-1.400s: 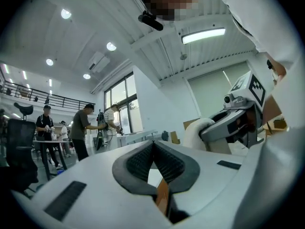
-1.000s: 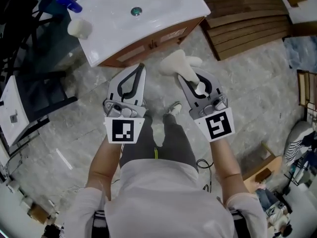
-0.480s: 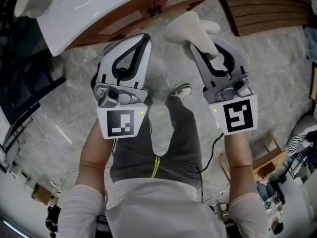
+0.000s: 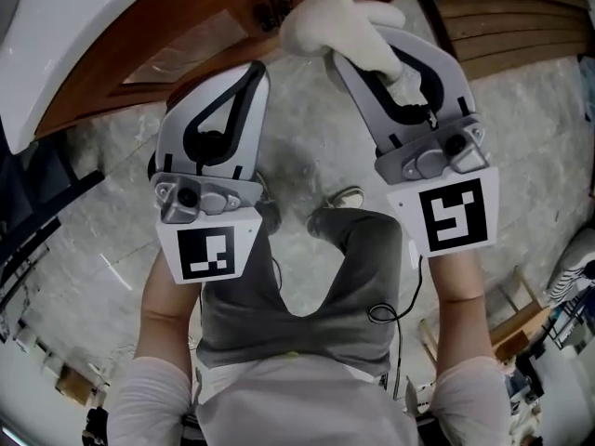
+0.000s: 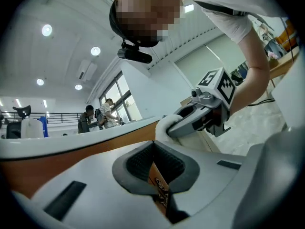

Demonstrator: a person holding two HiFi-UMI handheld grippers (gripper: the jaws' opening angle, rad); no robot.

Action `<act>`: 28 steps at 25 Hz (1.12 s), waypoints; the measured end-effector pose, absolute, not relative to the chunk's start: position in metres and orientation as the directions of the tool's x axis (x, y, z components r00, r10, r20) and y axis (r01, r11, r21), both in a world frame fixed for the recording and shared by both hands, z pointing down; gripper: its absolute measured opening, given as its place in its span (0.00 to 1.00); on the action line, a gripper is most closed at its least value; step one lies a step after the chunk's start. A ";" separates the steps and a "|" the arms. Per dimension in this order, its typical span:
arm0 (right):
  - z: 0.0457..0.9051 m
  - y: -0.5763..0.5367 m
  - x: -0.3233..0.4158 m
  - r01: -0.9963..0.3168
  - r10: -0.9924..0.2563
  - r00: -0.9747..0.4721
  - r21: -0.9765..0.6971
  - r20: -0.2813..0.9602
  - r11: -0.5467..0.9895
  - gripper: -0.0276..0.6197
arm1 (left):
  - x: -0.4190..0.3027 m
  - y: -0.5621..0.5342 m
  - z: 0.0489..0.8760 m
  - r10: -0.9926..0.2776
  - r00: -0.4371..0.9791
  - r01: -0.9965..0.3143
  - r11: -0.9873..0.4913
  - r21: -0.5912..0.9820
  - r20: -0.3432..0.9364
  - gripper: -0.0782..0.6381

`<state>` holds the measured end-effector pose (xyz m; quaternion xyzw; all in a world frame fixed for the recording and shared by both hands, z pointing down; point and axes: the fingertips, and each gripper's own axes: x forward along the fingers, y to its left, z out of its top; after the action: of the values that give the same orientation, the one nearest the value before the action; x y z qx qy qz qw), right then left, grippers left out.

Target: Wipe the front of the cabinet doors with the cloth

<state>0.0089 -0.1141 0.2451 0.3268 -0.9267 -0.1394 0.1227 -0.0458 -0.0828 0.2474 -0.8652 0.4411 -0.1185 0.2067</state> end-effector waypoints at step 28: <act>0.303 -0.167 -0.019 -0.413 -0.582 -0.813 0.696 0.008 0.588 0.16 | -0.052 -0.105 0.338 -0.757 0.599 -0.728 -0.378 -0.572 -0.261 0.13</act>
<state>-0.0194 -0.1667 0.3030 0.2817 -0.8831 -0.3562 0.1180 -0.0522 -0.1049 0.3380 -0.8298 0.4472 -0.0219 0.3331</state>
